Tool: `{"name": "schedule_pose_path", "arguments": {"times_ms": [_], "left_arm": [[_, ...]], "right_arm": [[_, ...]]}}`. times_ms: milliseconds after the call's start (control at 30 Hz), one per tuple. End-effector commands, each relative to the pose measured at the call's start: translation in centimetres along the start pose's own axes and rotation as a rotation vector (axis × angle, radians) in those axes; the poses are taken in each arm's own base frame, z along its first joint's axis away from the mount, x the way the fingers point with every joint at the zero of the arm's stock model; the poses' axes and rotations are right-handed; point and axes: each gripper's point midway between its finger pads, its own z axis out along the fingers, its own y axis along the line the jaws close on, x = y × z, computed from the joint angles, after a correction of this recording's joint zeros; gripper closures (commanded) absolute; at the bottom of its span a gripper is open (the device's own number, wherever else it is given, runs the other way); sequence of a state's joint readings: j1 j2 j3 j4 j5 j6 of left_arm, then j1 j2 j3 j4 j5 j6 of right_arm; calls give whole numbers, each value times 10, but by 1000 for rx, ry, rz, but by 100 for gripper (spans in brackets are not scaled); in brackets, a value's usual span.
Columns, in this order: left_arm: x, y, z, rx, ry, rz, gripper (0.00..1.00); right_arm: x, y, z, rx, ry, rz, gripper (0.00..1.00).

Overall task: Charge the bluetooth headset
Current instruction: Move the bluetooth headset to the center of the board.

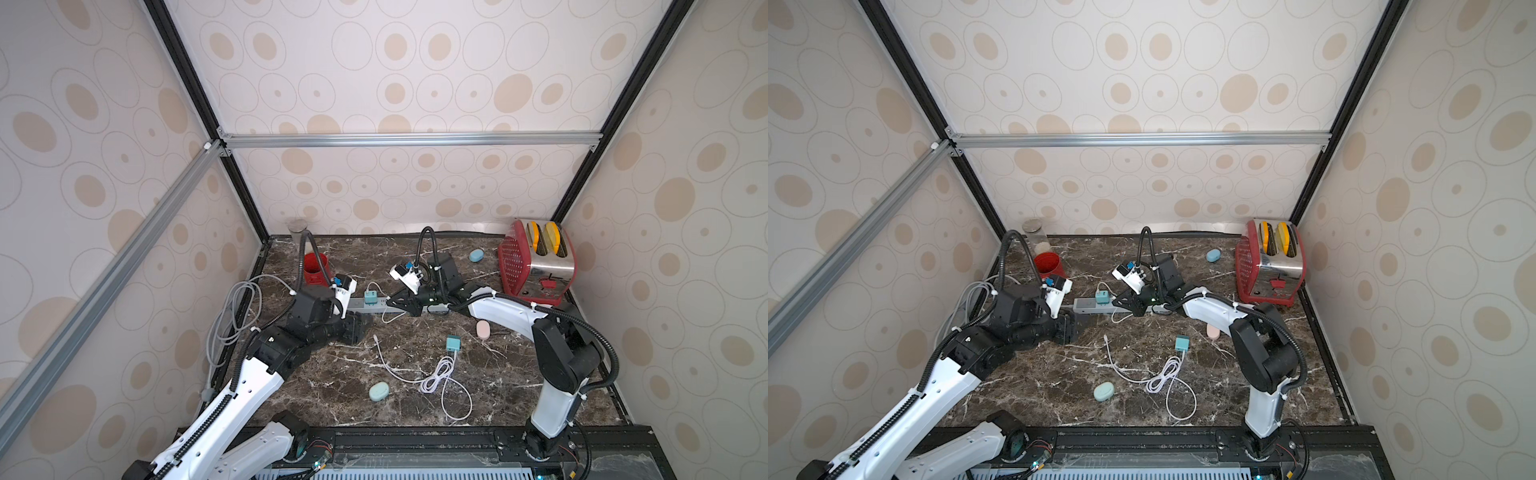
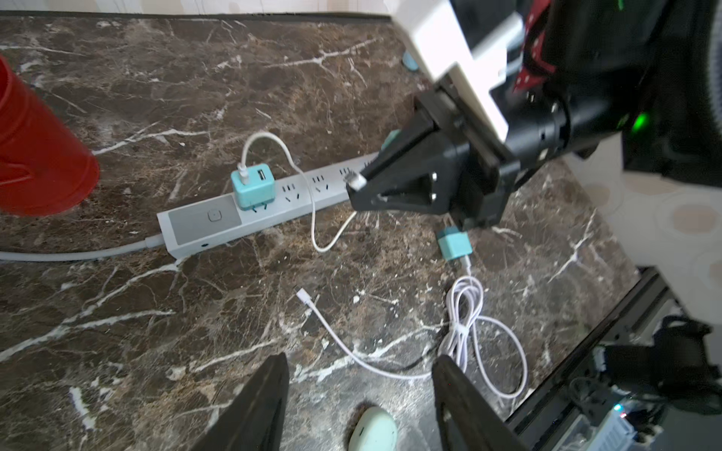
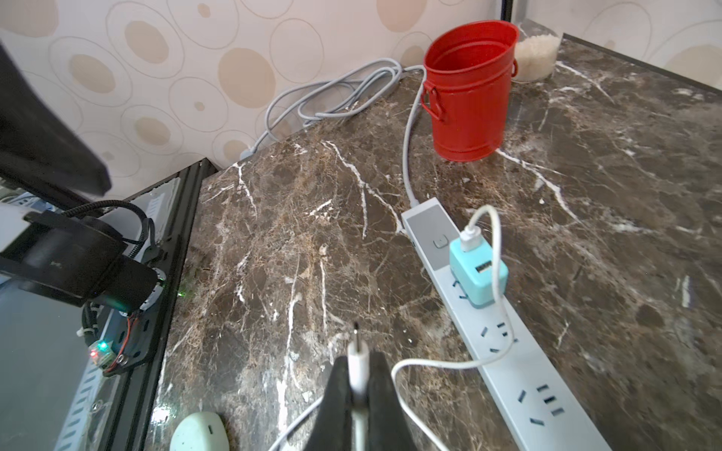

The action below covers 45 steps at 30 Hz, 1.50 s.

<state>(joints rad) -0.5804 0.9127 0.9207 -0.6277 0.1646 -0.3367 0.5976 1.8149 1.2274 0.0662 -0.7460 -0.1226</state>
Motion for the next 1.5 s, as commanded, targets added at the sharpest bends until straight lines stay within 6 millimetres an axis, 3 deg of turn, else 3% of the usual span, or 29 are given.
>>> {"name": "schedule_pose_path", "arguments": {"times_ms": [0,100,300,500,733,1000,1467], "left_arm": [[37,20,8,-190,126,136,37],[51,14,16,-213,216,167,34],[81,-27,34,-134,316,410,24],[109,-44,52,-30,402,372,23],[148,-44,70,4,479,394,24],[163,-46,84,22,516,393,21],[182,-45,93,15,610,375,38]], "right_arm": [[2,-7,0,26,-5,-27,100],[2,-11,1,28,-18,-11,100],[4,-10,-1,18,-25,-14,100],[6,-9,-5,10,-39,-7,100],[8,-13,-5,-7,-54,25,100],[7,-15,-4,-20,-56,38,100],[7,-18,-8,-23,-62,51,100]]}}
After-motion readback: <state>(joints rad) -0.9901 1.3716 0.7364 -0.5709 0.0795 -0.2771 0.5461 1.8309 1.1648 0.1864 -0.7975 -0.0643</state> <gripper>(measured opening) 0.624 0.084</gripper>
